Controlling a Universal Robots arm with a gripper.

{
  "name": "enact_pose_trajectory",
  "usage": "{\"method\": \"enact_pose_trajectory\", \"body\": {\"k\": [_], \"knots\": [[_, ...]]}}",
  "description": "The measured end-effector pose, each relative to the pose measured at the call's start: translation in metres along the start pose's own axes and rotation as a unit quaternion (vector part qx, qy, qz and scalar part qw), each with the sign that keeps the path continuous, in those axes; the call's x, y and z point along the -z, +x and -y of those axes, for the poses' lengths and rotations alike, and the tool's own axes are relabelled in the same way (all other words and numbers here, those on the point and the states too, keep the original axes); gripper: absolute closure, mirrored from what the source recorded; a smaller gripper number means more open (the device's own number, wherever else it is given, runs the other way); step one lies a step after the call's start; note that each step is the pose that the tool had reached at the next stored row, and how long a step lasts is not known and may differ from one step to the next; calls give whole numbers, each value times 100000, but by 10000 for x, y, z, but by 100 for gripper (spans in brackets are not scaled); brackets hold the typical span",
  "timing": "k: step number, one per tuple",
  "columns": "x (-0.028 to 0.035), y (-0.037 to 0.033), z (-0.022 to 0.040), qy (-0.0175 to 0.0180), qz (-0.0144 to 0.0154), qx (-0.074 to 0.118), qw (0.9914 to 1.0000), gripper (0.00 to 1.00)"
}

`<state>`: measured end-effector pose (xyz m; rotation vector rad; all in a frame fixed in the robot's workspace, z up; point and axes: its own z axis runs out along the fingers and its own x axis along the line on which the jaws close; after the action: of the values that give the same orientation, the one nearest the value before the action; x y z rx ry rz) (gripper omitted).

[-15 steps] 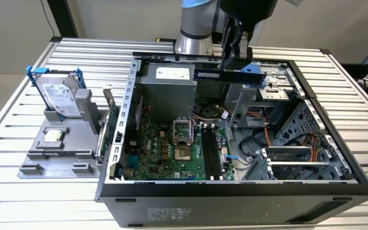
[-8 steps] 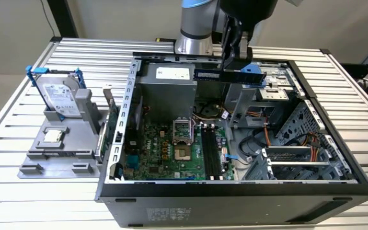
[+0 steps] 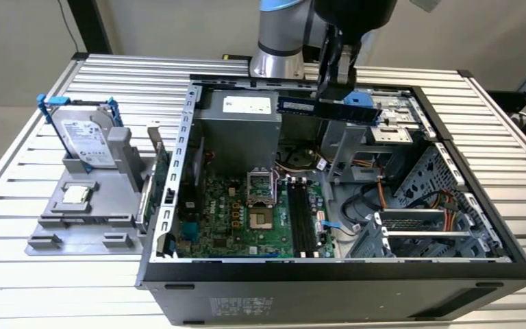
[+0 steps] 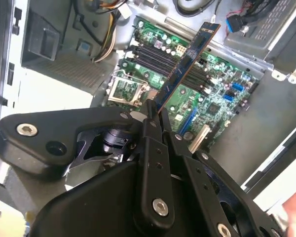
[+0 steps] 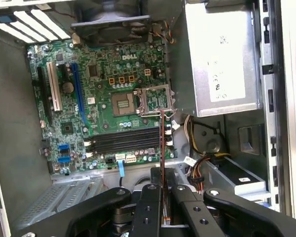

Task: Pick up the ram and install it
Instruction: 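Insert the ram into the slot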

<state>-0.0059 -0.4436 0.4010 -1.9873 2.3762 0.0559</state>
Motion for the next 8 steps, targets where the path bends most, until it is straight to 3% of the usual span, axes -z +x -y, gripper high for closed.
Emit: {"method": "enact_pose_trajectory", "body": {"k": [4, 8], "knots": [[-1, 0, 0, 206, 0, -3610, 99935, 100], [-3, 0, 0, 411, -4, -7264, 99735, 100]]}}
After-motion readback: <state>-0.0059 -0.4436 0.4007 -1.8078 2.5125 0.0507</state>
